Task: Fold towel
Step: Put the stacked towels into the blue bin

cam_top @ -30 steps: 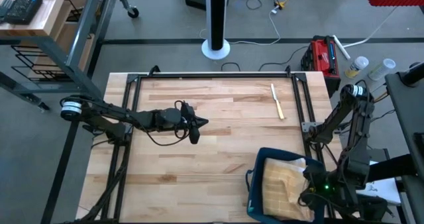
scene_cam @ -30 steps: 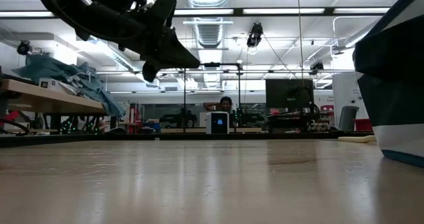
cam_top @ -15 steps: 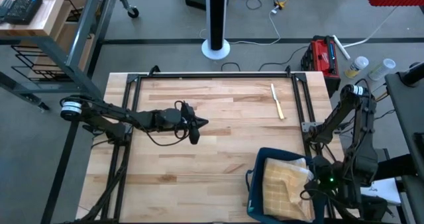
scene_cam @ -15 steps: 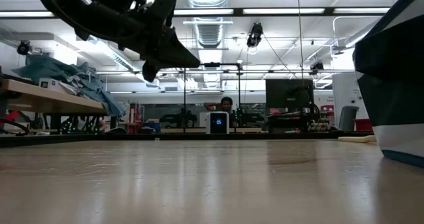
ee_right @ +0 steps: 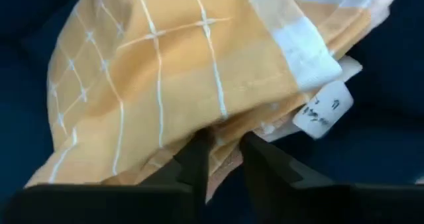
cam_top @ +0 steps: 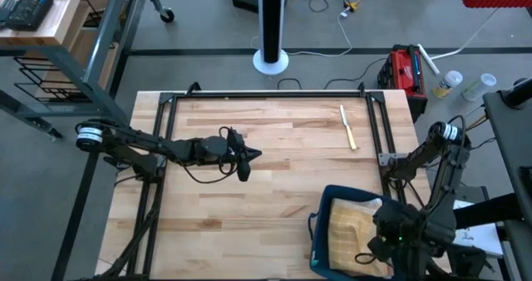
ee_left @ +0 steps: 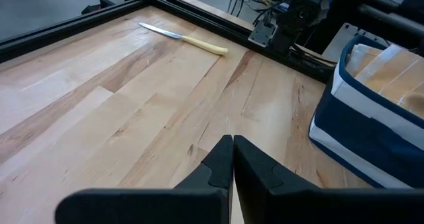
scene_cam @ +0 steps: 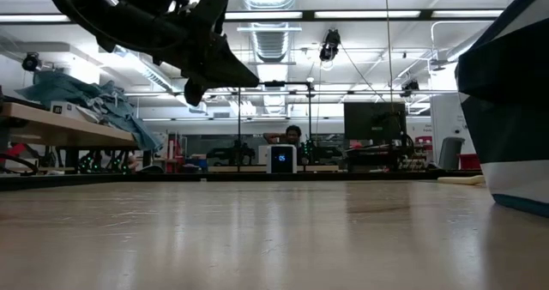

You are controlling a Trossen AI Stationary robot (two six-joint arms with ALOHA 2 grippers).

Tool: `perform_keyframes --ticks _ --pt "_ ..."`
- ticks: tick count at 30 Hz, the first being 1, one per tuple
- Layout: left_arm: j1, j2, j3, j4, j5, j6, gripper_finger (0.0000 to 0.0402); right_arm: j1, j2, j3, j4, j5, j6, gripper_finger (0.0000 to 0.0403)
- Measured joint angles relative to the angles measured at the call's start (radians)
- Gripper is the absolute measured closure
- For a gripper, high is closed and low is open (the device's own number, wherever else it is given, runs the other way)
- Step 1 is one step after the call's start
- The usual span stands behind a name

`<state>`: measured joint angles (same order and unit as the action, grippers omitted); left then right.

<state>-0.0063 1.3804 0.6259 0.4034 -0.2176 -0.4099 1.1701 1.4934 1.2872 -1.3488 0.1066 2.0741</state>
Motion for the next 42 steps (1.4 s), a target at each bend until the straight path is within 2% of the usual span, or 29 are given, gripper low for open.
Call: perform_keyframes --ticks 8,12,15,18,23,32,37,42 --pt "0.000 0.000 0.000 0.000 -0.001 0.000 0.0399 -0.006 0.034 0.141 -0.212 -0.042 0.004 0.0396" --pt "0.000 0.000 0.000 -0.001 -0.004 0.000 0.0400 -0.006 0.032 0.171 -0.222 -0.025 0.003 0.0399" --pt "-0.001 0.000 0.000 -0.002 -0.005 -0.005 0.0396 -0.006 0.032 0.176 -0.220 0.030 -0.019 0.0401" --pt "-0.001 0.000 0.000 -0.011 -0.006 -0.010 0.0397 -0.013 0.042 0.176 -0.192 0.078 -0.038 0.0401" --pt "-0.002 0.000 0.000 -0.011 -0.007 -0.010 0.0400 -0.020 0.093 0.162 -0.136 0.088 -0.080 0.0402" --pt "-0.002 0.000 0.000 -0.011 -0.008 -0.021 0.0395 -0.029 0.198 0.144 -0.063 0.016 -0.152 0.0403" --pt "-0.002 0.000 0.000 -0.011 -0.008 -0.022 0.0400 -0.032 0.199 0.071 0.005 -0.033 -0.148 0.0403" --pt "-0.002 0.000 0.000 -0.012 -0.004 -0.022 0.0395 -0.032 0.181 -0.024 0.105 -0.039 -0.146 0.0403"
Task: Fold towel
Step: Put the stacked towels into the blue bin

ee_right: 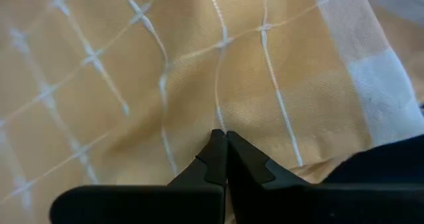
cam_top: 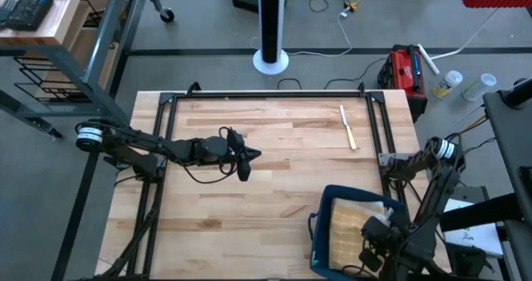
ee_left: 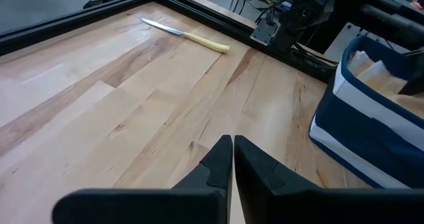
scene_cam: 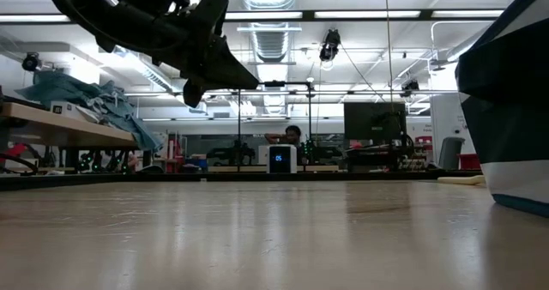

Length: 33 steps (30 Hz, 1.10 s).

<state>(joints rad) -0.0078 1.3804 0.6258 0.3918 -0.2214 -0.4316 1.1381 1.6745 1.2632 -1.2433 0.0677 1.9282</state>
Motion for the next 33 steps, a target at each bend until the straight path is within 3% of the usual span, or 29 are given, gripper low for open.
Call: perform_keyframes --ticks 11,15,21,26,30,33 --pt "-0.007 0.000 0.000 -0.003 0.003 0.000 0.0400 -0.001 -0.008 -0.272 0.310 0.002 -0.006 0.0403" --pt "-0.011 -0.001 0.000 -0.004 0.006 0.000 0.0394 0.000 -0.042 -0.224 0.195 0.005 0.003 0.0403" --pt "-0.011 -0.001 0.000 -0.007 0.009 0.001 0.0393 0.001 -0.116 -0.041 -0.002 -0.024 0.023 0.0403" --pt "-0.011 -0.001 0.000 -0.010 0.014 0.001 0.0393 0.000 -0.135 0.061 0.018 -0.016 -0.010 0.0403" --pt "-0.011 -0.001 0.000 -0.012 0.026 0.000 0.0393 -0.006 -0.119 0.047 0.085 -0.020 -0.014 0.0403" --pt "-0.012 -0.001 0.000 -0.017 0.030 0.000 0.0393 -0.007 -0.076 0.008 0.144 -0.085 -0.020 0.0403"
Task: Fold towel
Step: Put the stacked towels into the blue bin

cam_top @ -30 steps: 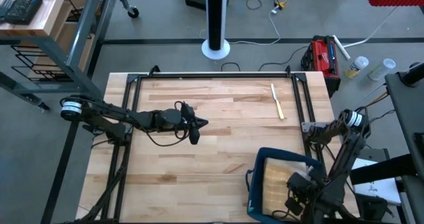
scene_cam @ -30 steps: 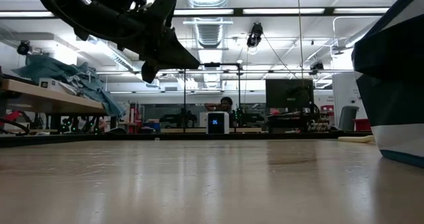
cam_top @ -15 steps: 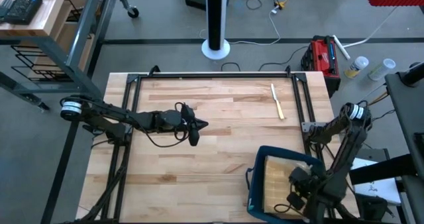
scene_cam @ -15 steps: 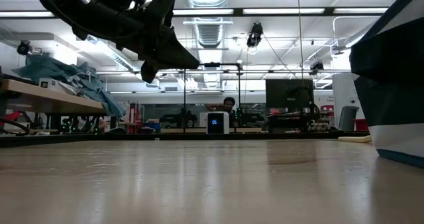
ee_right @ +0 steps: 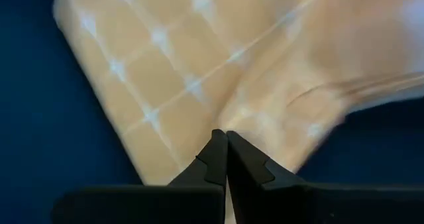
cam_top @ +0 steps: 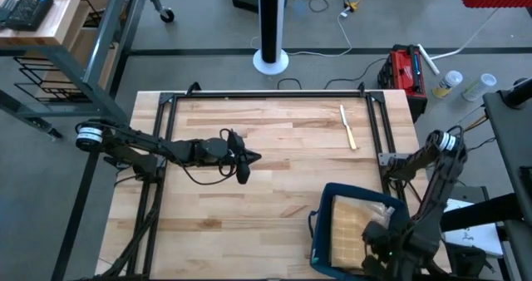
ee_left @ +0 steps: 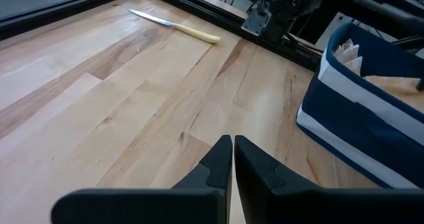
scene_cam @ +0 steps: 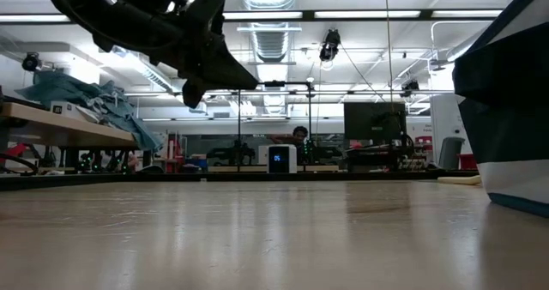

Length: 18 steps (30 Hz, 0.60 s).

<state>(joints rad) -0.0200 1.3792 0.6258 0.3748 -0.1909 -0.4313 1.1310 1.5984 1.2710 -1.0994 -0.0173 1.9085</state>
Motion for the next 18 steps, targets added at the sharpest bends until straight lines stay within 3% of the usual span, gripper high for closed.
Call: perform_keyframes --ticks 5,8,12,16,18 --pt "0.000 0.000 0.000 -0.013 0.000 0.000 0.0393 -0.019 0.036 -0.090 0.352 -0.043 -0.074 0.0403" --pt "0.000 0.000 0.000 -0.012 0.001 0.006 0.0393 -0.035 0.049 -0.121 0.456 -0.023 -0.106 0.0403" --pt "0.000 -0.003 0.033 -0.015 0.088 0.049 0.0393 -0.041 0.025 -0.106 0.372 -0.017 -0.086 0.0403" --pt "-0.016 -0.003 0.136 -0.014 0.294 0.100 0.0393 -0.038 -0.011 -0.033 0.144 -0.016 -0.006 0.0403" --pt "-0.042 0.004 0.203 -0.048 0.317 0.142 0.0393 -0.034 -0.013 0.006 -0.004 -0.016 0.016 0.0403"
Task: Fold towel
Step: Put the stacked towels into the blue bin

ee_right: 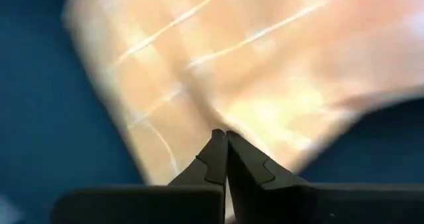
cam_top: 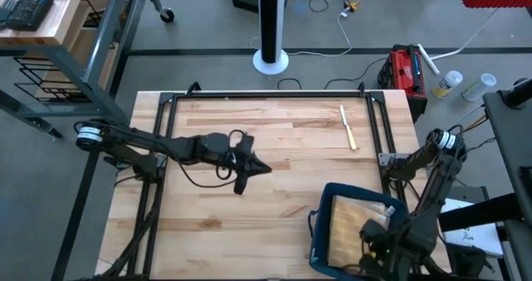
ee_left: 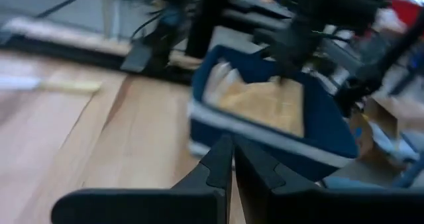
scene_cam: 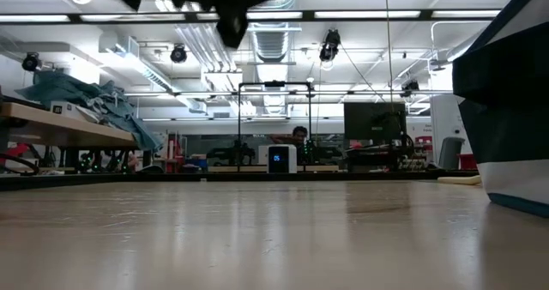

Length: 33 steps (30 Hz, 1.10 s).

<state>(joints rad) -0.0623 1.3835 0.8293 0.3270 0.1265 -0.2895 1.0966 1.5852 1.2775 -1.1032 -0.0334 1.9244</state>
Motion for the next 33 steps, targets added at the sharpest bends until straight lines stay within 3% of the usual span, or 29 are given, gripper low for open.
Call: perform_keyframes --ticks 3,7,14,23,29,33 --pt "-0.058 0.043 0.115 -0.066 -0.013 0.099 0.0393 0.000 -0.007 0.031 -0.183 0.000 0.007 0.0403" --pt "-0.133 0.179 0.286 -0.138 -0.075 0.202 0.0393 -0.009 -0.006 0.027 -0.300 0.000 0.002 0.0403" --pt "-0.167 0.490 0.593 -0.280 -0.134 0.273 0.0393 -0.010 -0.007 0.025 -0.305 0.045 -0.001 0.0403" --pt "-0.172 0.810 1.020 -0.502 -0.135 0.312 0.0393 -0.001 -0.042 0.022 -0.285 0.246 -0.067 0.0403" --pt "-0.185 0.964 1.293 -0.714 -0.133 0.356 0.0393 -0.002 -0.055 -0.058 -0.279 0.218 -0.036 0.0403" --pt "-0.193 1.025 1.391 -0.763 -0.131 0.362 0.0399 0.003 -0.074 -0.151 -0.193 0.183 -0.027 0.0403"
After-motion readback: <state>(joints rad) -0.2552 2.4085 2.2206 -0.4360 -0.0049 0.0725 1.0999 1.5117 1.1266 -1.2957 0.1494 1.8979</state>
